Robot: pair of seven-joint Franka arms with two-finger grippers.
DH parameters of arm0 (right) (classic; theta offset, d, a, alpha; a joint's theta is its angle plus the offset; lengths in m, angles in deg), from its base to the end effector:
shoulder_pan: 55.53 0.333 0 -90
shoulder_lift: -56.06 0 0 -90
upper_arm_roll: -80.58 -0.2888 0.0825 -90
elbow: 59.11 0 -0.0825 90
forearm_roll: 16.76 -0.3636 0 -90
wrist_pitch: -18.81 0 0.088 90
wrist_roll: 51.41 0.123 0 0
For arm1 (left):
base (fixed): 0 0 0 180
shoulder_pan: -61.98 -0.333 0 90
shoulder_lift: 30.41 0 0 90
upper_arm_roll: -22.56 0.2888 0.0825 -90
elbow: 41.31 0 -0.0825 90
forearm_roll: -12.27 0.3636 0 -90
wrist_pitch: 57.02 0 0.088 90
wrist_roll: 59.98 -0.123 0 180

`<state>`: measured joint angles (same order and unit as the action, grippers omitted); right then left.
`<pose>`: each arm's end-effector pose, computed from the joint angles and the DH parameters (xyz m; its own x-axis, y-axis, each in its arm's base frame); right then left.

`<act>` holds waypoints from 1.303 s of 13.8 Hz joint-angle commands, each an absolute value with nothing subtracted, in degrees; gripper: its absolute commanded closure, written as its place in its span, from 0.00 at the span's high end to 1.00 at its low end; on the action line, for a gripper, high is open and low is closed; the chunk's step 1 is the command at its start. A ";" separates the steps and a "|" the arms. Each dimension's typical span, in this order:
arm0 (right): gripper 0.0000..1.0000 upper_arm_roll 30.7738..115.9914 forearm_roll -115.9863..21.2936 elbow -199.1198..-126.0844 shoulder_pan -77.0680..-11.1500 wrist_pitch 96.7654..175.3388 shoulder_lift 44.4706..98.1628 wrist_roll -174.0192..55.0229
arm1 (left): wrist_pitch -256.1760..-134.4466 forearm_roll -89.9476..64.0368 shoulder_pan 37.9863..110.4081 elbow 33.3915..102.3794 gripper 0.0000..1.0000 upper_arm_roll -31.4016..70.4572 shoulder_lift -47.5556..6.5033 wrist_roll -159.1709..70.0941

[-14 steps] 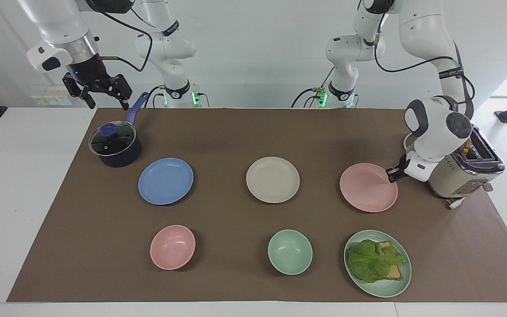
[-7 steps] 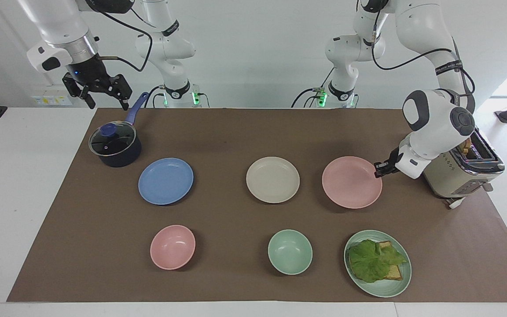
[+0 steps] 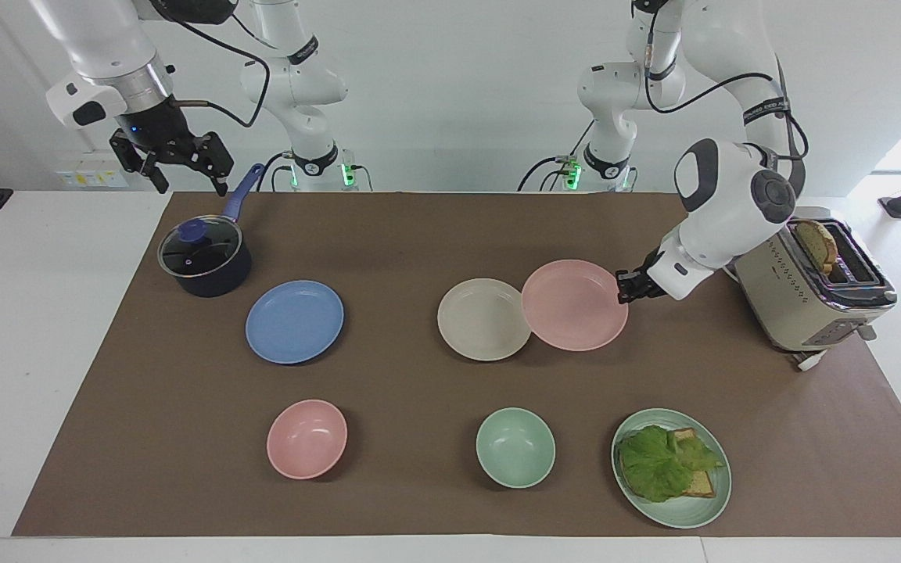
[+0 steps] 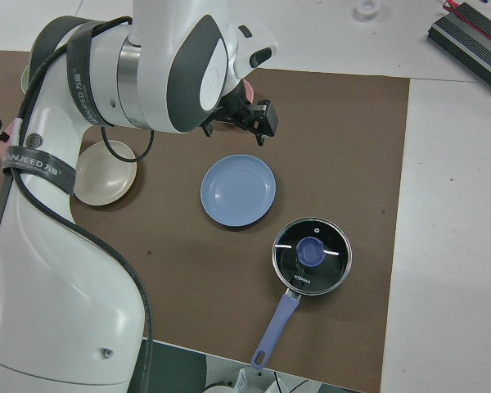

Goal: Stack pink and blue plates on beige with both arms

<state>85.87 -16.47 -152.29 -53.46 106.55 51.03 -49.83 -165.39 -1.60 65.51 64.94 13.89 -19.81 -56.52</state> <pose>0.5039 -0.0310 0.5983 0.9965 -0.0835 -0.0076 -0.0835 -0.9965 -0.0028 0.5492 -0.1378 0.3805 0.9824 -0.0775 -0.1699 -0.0368 -0.9722 0.2311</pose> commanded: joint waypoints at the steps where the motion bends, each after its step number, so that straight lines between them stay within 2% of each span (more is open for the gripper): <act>1: 1.00 85.94 -17.81 -153.94 -54.04 106.78 50.09 -50.71 | -166.61 -3.37 69.61 66.52 0.00 14.65 -21.44 -55.59; 8: 1.00 85.86 -17.81 -161.41 -54.83 116.35 50.35 -51.50 | -178.91 -4.25 79.55 70.83 0.00 14.73 -19.78 -46.36; 11: 1.00 85.86 -17.81 -163.78 -54.92 118.64 51.23 -52.02 | -182.43 -4.25 80.79 73.90 0.00 14.73 -19.68 -46.27; 14: 1.00 85.86 -17.90 -167.38 -55.09 123.29 52.98 -54.66 | -185.67 -4.43 83.51 74.17 0.00 14.82 -18.11 -43.56; 18: 1.00 85.77 -18.16 -169.67 -54.83 128.56 57.03 -55.01 | -185.60 -4.43 83.51 74.26 0.00 14.82 -18.11 -43.63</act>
<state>85.95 -16.55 -168.14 -54.38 125.87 56.17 -53.07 -184.35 -3.41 82.69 73.16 13.83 -17.45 -43.87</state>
